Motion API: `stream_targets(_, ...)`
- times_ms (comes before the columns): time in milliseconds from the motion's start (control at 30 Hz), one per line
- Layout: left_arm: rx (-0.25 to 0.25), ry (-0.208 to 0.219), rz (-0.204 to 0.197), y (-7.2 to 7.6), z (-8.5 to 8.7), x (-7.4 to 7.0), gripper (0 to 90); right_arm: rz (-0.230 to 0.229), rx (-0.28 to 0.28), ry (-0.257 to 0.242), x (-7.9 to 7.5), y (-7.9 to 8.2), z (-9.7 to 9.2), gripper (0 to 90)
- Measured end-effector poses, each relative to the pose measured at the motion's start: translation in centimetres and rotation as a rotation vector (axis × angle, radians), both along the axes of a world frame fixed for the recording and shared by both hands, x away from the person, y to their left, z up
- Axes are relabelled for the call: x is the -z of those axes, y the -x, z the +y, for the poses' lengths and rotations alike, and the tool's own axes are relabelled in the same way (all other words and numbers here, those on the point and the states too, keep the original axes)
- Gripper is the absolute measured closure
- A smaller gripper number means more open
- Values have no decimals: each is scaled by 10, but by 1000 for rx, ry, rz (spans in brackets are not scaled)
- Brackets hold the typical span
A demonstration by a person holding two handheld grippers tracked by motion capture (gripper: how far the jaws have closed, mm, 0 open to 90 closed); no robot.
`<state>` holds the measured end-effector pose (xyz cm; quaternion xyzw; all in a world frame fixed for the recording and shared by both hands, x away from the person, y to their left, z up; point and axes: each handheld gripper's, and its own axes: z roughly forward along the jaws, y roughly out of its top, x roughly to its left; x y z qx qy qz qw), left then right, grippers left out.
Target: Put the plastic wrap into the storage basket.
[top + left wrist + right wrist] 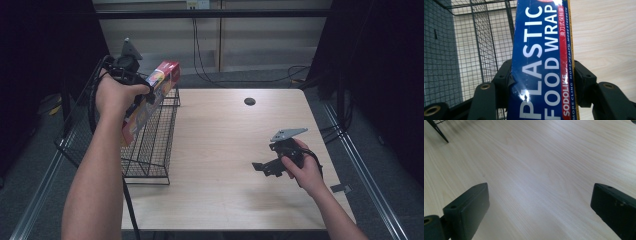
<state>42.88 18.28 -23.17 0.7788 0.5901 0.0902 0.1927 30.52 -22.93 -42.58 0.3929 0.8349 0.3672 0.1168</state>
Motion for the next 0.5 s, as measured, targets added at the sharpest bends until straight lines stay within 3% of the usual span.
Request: stream_targets(500,-52,6,-2,0,14,-2,444,6,-5,7,3,0,2,19)
